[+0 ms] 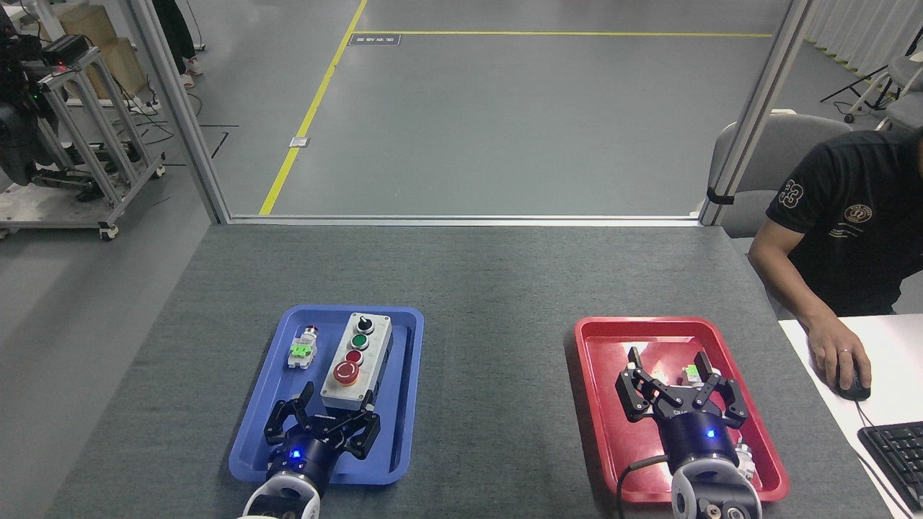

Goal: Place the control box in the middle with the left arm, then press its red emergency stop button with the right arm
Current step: 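Close the left gripper on the near end of the grey control box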

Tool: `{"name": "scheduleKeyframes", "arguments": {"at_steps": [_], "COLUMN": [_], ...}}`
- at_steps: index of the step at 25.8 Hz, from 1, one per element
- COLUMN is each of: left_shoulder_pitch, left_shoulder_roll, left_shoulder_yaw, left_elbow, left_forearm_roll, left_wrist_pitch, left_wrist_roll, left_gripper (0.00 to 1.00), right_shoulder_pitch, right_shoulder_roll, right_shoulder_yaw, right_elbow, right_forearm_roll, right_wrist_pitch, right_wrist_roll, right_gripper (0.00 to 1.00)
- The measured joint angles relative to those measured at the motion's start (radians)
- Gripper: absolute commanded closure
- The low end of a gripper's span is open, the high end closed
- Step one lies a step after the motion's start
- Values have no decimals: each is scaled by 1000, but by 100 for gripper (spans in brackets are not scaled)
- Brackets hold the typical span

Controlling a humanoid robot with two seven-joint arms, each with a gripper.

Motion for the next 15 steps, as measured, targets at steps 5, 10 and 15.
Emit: {"name": "scheduleKeyframes", "arguments": {"at_steps": [5,10,15], "left_shoulder_pitch": [-3,-9,-40], "left_shoulder_roll": [-4,-12,-14], "left_shoulder_yaw": [0,-1,-3], "left_elbow": [-5,16,71], "left_forearm_roll": [4,-3,-6], "left_wrist_pitch": [-4,7,14], "left_wrist_roll": [1,-1,-2], "left_gripper": [1,1,1], "right_shoulder_pitch": [-1,-1,-1], "right_shoulder_roll": [-1,-1,-1], "right_shoulder_yaw": [0,0,0], "right_elbow": [0,0,0], "right_forearm_roll": [1,1,1], "right_wrist_pitch": [0,0,0], "right_wrist_roll": [-4,0,1], "right_gripper": [0,0,0]}}
